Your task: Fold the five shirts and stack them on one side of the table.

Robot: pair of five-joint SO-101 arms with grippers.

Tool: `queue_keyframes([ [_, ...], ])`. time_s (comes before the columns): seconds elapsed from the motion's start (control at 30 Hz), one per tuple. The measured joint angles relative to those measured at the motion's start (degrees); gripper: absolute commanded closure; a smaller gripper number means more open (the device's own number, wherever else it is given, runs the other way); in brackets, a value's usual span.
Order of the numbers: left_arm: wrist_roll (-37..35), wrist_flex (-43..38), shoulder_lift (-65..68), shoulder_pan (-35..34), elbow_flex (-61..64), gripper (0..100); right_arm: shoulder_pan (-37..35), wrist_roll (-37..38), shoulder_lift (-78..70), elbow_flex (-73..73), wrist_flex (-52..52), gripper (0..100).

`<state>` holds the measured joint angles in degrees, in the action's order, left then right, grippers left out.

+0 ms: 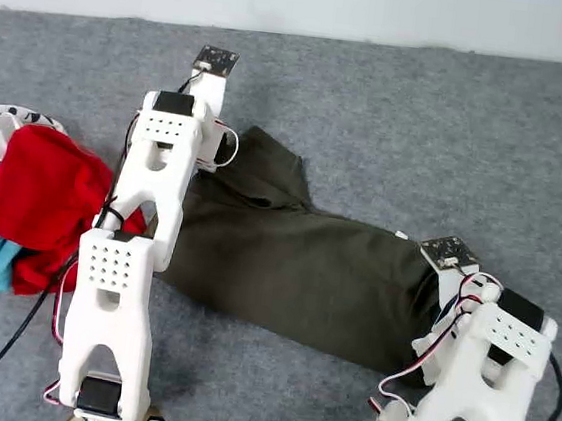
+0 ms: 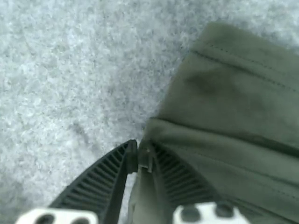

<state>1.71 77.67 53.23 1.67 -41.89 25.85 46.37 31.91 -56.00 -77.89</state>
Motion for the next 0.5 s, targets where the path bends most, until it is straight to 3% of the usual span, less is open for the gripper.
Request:
queue_keyframes([
  [0.5,0.0,0.0,0.4,0.1,0.0,95,0.0,0.0,0.0,0.0,0.0,76.8],
])
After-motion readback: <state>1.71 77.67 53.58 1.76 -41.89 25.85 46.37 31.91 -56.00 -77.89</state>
